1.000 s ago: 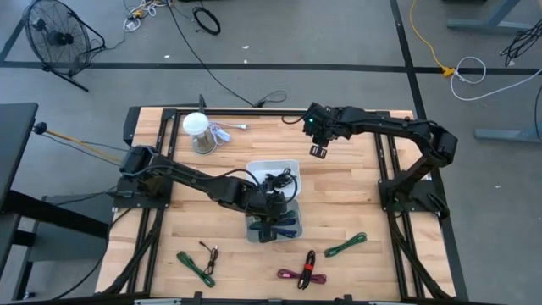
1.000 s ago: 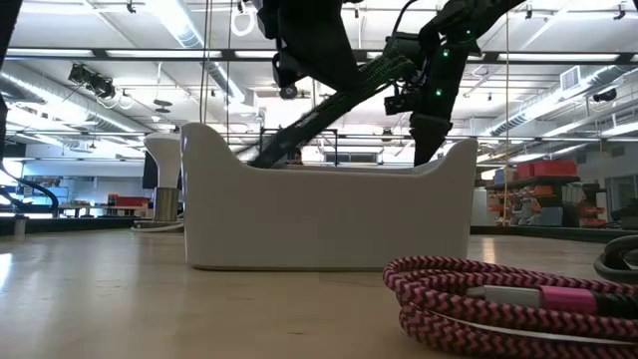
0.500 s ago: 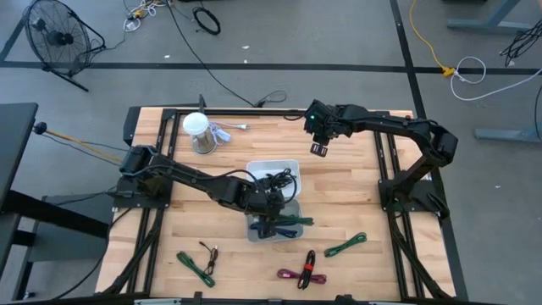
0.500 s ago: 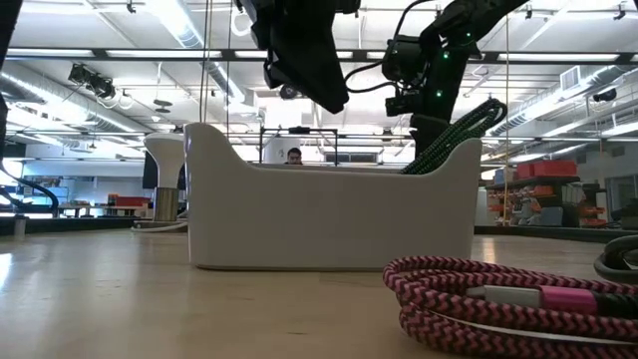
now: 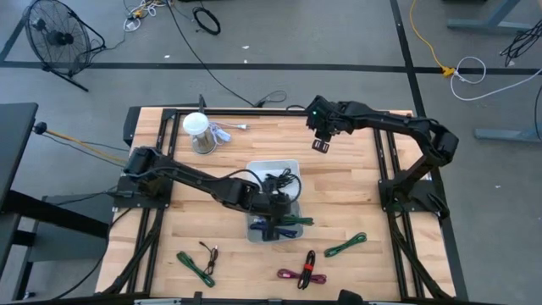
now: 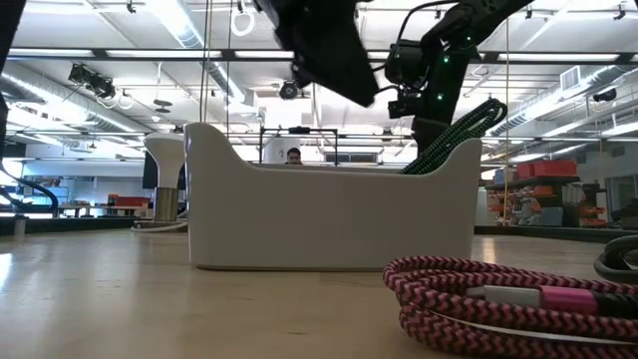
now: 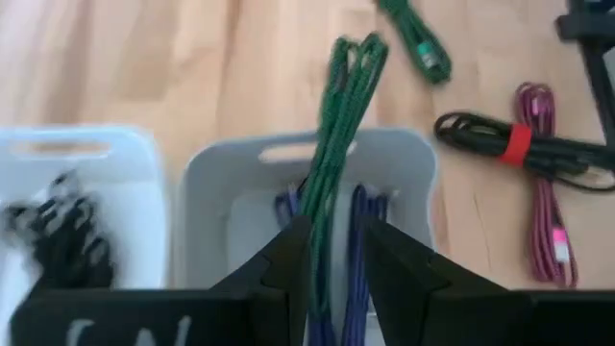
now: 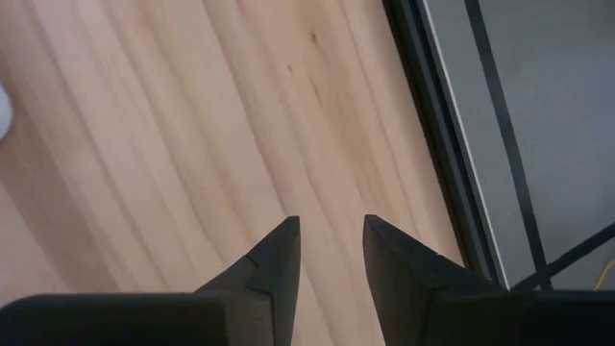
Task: Pick & Place USB Port
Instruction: Put the green charger cable into the gray container
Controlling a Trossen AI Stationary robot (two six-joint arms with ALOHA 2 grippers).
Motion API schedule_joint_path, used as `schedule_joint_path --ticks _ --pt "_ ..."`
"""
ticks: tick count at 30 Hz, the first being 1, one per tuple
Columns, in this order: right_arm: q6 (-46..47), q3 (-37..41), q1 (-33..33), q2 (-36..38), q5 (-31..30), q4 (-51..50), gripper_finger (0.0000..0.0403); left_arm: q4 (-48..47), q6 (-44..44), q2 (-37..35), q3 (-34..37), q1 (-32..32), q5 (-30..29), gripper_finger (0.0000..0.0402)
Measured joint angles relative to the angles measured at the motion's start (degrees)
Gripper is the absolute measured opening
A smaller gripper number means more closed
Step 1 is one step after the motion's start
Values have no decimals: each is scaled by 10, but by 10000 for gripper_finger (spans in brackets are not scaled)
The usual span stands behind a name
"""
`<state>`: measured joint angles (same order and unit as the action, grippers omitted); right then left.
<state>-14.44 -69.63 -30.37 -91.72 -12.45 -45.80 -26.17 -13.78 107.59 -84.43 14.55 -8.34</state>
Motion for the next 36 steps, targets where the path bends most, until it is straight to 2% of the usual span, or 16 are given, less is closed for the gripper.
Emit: schedule_joint_path --ticks 11,16,25,36 --pt "2 1 -14 0 31 2 116 38 41 59 1 -13 14 101" --pt "2 1 -14 0 30 3 116 62 52 67 1 -17 35 124" --pt "2 1 -14 0 45 10 116 86 55 68 1 -16 27 169" --pt "4 0 -14 0 45 8 116 89 52 68 1 -31 34 166"
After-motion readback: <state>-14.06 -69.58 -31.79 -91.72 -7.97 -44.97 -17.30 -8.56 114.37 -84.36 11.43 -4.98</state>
